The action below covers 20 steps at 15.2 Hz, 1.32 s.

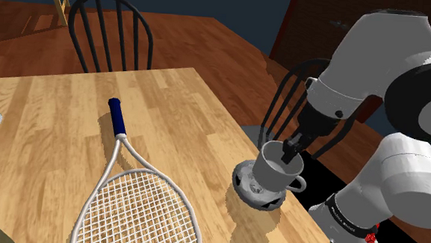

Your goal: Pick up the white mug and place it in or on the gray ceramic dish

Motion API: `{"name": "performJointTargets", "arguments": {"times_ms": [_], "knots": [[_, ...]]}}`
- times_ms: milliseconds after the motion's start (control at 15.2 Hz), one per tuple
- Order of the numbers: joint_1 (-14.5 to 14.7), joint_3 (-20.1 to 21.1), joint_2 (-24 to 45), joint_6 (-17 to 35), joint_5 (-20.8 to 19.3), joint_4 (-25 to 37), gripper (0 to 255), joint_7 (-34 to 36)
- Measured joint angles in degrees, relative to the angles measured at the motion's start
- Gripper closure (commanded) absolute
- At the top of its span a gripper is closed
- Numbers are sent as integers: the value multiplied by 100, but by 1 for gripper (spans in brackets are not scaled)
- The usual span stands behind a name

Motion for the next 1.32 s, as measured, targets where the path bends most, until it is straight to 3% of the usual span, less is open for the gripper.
{"name": "performJointTargets", "arguments": {"times_ms": [660,1056,1122,1320], "knots": [[158,251,235,899,301,-681,255,-38],[170,264,241,956,320,-728,255,-42],[170,264,241,956,320,-728,0,-43],[170,264,242,957,320,-728,0,-43]]}}
